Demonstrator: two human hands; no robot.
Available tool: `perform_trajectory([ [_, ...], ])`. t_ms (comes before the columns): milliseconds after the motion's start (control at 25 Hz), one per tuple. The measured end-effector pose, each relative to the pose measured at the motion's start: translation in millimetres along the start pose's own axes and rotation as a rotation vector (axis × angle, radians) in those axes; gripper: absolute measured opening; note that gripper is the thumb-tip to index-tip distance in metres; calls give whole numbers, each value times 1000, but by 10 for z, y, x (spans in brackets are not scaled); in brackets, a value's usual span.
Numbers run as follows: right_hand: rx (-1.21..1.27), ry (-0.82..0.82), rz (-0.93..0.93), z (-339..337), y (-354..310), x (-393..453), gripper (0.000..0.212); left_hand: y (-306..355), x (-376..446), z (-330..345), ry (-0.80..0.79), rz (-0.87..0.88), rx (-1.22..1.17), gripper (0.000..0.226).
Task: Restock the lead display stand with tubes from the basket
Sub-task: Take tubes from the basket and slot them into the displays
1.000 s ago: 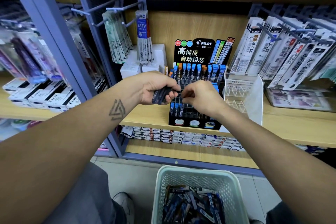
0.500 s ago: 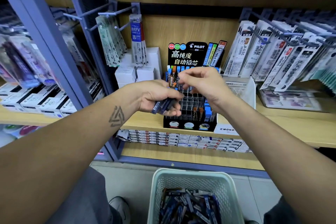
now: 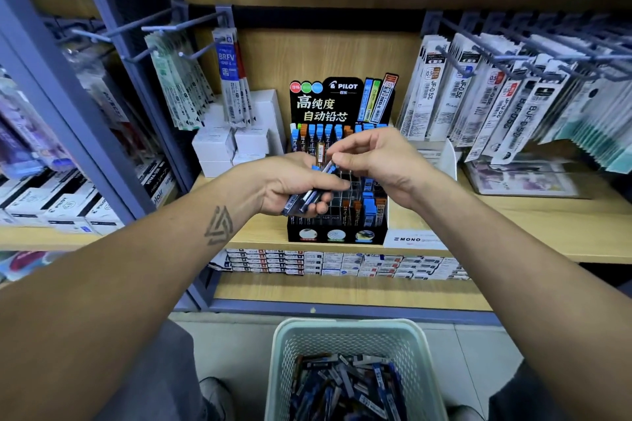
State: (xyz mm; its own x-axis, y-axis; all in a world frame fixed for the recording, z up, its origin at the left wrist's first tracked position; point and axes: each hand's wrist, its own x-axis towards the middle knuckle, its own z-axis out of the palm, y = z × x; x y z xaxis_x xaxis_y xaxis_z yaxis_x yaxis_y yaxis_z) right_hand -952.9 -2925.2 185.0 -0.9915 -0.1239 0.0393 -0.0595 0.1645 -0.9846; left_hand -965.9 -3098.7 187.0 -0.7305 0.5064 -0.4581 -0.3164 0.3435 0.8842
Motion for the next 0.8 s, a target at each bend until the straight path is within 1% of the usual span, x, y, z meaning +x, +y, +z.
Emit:
perform_trajectory([
  [80,102,52,-8,-107,-20,11,17,8,10,20,-18,3,-2,19],
  [160,184,64,-10,-220,-64,11,18,14,25,23,-33,23,-15,22],
  [320,187,16,-29,-332,-107,-41,19,33,71,64,-9,70,46,26],
  [400,127,29,-74,-374,-98,-63,18,48,108,86,35,83,106,28],
  [480,65,111,-108,-470,-94,-68,12,66,148,90,65,76,106,27],
  [600,-46,232,-103,-631,-77,-97,4,91,188,79,122,47,79,22],
  [680,-165,252,-90,-706,-20,-117,3,119,223,73,149,42,39,21],
  [800,-355,245,-65,-811,20,-159,7,175,283,94,161,48,-8,26],
])
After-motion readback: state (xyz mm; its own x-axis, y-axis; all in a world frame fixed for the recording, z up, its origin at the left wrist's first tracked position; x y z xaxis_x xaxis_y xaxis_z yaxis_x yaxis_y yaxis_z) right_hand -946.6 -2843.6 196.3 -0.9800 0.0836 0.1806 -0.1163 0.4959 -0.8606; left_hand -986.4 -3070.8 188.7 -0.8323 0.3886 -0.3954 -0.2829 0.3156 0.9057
